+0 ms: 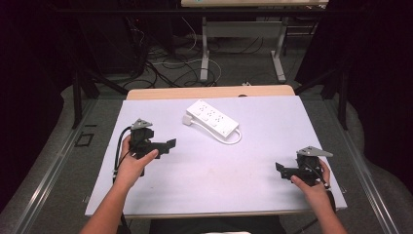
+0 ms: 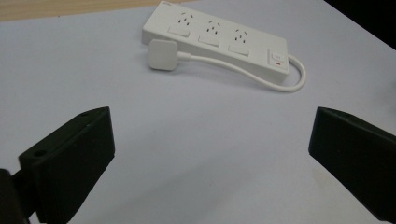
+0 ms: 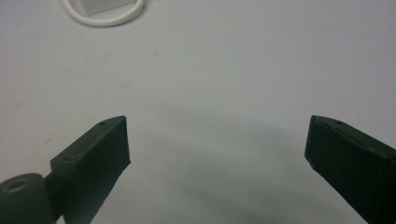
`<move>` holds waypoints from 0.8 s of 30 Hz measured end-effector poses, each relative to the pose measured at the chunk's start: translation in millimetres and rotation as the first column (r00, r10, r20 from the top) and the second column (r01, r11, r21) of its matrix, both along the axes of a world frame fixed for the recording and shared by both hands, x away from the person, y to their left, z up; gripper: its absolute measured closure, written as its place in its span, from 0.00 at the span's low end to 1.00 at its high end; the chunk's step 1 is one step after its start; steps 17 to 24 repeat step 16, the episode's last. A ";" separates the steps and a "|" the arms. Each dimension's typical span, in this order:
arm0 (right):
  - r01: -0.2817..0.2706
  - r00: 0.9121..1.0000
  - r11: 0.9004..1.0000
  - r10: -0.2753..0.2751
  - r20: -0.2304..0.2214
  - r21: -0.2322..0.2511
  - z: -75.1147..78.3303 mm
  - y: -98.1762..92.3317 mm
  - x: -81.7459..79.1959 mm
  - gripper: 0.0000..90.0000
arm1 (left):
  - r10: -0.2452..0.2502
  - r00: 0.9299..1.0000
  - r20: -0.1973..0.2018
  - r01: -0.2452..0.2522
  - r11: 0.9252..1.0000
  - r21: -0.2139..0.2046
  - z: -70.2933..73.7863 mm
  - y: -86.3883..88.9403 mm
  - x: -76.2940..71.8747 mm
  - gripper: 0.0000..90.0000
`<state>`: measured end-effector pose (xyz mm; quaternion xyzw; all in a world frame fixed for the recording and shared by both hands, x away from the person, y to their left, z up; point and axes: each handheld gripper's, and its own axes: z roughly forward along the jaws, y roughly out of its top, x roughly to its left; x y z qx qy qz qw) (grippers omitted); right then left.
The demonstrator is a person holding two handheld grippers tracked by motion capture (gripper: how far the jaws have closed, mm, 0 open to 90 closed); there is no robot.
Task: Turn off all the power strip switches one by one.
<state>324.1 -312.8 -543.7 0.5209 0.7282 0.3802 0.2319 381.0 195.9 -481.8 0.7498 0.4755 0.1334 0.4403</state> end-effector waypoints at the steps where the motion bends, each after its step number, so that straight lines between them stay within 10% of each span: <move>1: -0.001 1.000 1.000 0.001 0.000 0.002 -0.2 0.2 0.0 0.06 | 0.011 1.000 -0.007 -0.011 1.000 -0.010 -2.5 2.5 -3.4 0.00; 24: 0.001 1.000 1.000 -0.001 -0.005 0.000 -0.8 1.5 0.2 0.06 | 0.101 0.995 -0.006 -0.101 0.995 0.017 -31.3 31.1 -26.8 0.00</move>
